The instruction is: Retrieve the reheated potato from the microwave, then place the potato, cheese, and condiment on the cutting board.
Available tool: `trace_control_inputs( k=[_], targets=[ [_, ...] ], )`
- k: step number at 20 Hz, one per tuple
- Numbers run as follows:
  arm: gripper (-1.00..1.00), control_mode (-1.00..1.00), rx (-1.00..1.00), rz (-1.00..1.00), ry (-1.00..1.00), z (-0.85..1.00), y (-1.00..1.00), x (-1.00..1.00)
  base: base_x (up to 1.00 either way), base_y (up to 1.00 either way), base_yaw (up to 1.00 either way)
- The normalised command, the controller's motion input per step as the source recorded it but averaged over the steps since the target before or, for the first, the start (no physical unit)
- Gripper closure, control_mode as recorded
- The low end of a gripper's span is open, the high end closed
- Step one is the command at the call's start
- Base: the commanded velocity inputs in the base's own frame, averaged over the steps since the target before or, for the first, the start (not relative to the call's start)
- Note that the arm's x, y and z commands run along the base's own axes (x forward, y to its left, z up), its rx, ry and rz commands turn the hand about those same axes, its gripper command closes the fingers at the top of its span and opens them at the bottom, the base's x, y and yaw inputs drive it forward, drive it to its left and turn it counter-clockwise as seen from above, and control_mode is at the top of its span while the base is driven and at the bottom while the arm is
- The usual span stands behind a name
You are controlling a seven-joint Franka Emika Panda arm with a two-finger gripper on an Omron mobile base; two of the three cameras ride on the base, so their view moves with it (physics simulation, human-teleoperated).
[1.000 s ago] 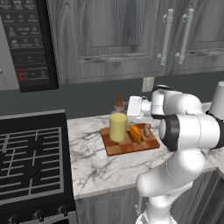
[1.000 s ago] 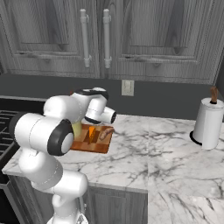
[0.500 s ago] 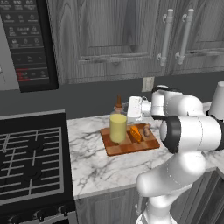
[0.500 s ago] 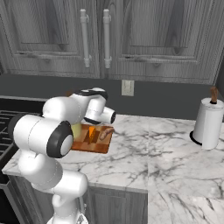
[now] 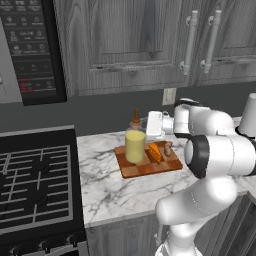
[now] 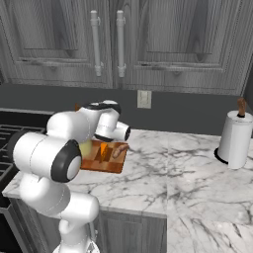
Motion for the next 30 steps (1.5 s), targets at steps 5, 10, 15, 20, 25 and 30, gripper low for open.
trace_control_inputs(
  k=[5, 10, 15, 20, 25, 30],
  targets=[
    [-1.00, -1.00, 0.00, 0.00, 0.00, -0.03, -0.06, -0.14, 0.00, 0.00, 0.00],
    [-1.00, -1.00, 0.00, 0.00, 0.00, 0.00, -0.05, -0.13, 0.00, 0.00, 0.00],
    [-1.00, -1.00, 0.00, -0.01, 0.01, 0.09, -0.19, -0.15, 0.00, 0.00, 0.00],
    [-1.00, -1.00, -0.09, -0.07, 0.15, 0.29, -0.23, -0.27, 0.00, 0.00, 0.00],
    [-1.00, -1.00, -0.17, -0.13, 0.21, 0.32, -0.23, -0.31, 0.00, 0.00, 0.00],
    [-1.00, -1.00, -0.27, -0.12, 0.11, 0.27, -0.29, -0.43, 0.00, 0.00, 0.00]
  ],
)
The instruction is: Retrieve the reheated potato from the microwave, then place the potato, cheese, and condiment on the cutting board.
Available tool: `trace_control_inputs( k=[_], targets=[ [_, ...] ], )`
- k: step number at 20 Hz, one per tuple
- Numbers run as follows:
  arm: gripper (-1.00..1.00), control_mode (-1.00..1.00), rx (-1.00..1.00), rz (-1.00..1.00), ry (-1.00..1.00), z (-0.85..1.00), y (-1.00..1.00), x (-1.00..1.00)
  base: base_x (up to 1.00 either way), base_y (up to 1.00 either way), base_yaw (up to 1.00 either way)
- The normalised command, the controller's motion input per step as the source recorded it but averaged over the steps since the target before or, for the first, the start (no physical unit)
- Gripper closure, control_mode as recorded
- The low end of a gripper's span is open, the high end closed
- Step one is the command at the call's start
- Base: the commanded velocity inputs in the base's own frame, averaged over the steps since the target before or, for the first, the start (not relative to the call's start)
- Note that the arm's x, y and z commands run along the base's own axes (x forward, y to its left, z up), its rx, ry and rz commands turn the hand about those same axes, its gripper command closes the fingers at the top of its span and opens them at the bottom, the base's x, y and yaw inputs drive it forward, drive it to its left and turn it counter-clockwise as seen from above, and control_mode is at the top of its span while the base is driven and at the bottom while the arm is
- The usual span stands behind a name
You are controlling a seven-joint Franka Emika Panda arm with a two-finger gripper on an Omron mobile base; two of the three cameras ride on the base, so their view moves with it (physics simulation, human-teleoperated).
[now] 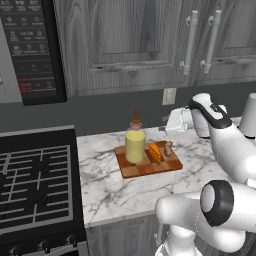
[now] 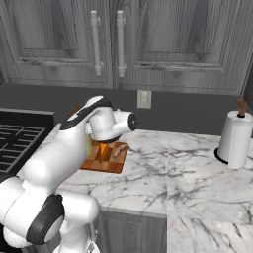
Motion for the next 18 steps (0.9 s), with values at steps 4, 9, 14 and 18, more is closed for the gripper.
trace_control_inputs(
  k=[4, 9, 14, 18],
  targets=[
    [-1.00, -1.00, -0.26, -0.19, 0.00, 0.14, -0.29, -0.60, 0.00, 0.00, 0.00],
    [-1.00, -1.00, -0.32, -0.15, 0.13, 0.26, -0.24, -0.43, 0.00, 0.00, 0.00],
    [-1.00, -1.00, -0.13, -0.16, 0.38, 0.26, -0.24, -0.46, 0.00, 0.00, 0.00],
    [-1.00, -1.00, -0.05, -0.18, 0.22, 0.09, -0.24, -0.64, 0.00, 0.00, 0.00]
  ],
)
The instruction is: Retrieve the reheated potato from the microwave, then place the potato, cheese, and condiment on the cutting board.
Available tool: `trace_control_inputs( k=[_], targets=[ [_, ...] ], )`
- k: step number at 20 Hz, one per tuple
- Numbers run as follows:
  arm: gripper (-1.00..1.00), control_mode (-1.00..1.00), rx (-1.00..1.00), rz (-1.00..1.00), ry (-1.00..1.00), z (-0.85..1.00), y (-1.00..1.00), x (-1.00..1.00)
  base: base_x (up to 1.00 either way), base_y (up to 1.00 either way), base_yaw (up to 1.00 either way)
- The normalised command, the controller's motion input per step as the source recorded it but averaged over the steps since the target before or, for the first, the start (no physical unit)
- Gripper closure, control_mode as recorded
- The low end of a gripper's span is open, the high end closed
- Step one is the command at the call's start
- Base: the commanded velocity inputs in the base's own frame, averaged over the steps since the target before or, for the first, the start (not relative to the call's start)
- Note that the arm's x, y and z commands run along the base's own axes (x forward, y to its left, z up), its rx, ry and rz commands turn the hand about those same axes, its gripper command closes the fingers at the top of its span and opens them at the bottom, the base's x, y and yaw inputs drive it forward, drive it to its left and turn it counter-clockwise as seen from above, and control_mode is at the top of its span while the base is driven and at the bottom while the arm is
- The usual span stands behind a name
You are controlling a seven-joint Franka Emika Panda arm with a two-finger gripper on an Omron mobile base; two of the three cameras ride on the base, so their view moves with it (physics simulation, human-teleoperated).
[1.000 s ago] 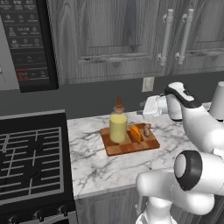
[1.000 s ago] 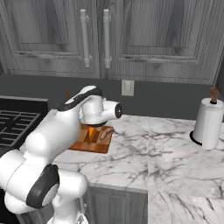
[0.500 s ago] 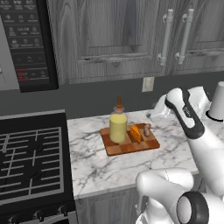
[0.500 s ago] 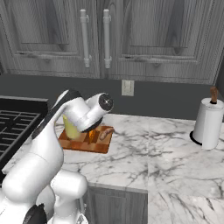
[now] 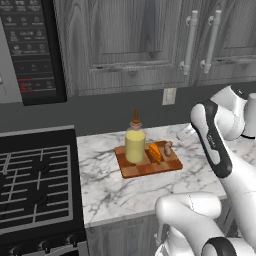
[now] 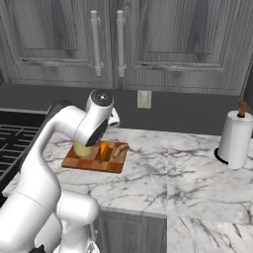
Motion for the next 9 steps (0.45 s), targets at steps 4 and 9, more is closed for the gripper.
trace_control_inputs(
  k=[4, 9],
  targets=[
    [-1.00, -1.00, -0.07, -0.15, 0.03, 0.00, -0.23, -0.78, 0.00, 0.00, 0.00],
    [-1.00, -1.00, -0.11, -0.16, 0.02, 0.00, -0.09, -0.80, 0.00, 0.00, 0.00]
  ],
)
